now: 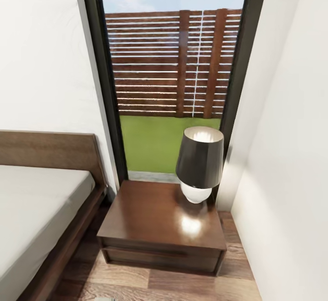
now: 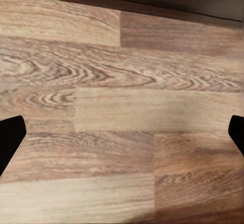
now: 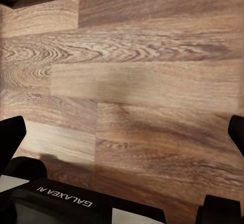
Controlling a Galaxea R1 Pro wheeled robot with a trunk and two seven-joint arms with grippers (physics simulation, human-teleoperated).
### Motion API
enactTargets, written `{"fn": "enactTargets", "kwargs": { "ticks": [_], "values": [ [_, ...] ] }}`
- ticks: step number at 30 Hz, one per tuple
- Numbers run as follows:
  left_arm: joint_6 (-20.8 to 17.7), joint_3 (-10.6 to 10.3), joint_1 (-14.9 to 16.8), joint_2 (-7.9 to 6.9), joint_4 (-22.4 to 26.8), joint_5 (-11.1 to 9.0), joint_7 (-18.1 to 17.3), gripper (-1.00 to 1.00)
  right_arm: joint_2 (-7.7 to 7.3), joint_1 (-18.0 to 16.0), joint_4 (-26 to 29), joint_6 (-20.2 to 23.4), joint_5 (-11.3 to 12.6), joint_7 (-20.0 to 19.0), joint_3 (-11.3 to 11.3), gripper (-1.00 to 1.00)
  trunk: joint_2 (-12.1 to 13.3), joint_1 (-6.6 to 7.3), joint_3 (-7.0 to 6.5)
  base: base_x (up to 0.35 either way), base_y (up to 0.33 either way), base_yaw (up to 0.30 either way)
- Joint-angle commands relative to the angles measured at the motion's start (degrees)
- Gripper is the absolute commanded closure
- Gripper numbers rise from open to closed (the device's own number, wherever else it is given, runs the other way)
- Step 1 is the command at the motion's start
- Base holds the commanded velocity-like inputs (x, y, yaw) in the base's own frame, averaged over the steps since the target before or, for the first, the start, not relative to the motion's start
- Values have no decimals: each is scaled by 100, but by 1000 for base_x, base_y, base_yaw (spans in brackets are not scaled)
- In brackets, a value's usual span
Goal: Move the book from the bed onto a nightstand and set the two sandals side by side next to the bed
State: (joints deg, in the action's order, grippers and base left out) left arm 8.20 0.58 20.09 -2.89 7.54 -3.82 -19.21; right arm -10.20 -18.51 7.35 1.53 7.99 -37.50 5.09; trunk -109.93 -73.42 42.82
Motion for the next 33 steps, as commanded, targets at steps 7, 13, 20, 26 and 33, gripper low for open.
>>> {"fn": "enactTargets", "kwargs": {
  "ticks": [7,13,20,26,33],
  "values": [
    [6,4,4,-1,-7,-39,-31,-100,1,-3,-5,16,1,-29,45,-100,-2,-3,5,255,0,70],
    [6,4,4,-1,-7,-39,-31,-100,1,-3,-6,19,1,-29,45,-100,-2,-3,5,38,0,257],
    [6,4,4,-1,-7,-39,-31,-100,1,-3,-6,17,1,-21,45,-100,-2,-3,5,3,0,284],
    [6,4,4,-1,-7,-39,-31,-100,3,-3,-6,15,1,-20,45,-100,-2,-3,5,69,0,286],
    [6,4,4,-1,-7,-39,-31,-100,5,-3,-6,14,1,-20,45,-100,-2,-3,5,165,0,286]
  ]
}}
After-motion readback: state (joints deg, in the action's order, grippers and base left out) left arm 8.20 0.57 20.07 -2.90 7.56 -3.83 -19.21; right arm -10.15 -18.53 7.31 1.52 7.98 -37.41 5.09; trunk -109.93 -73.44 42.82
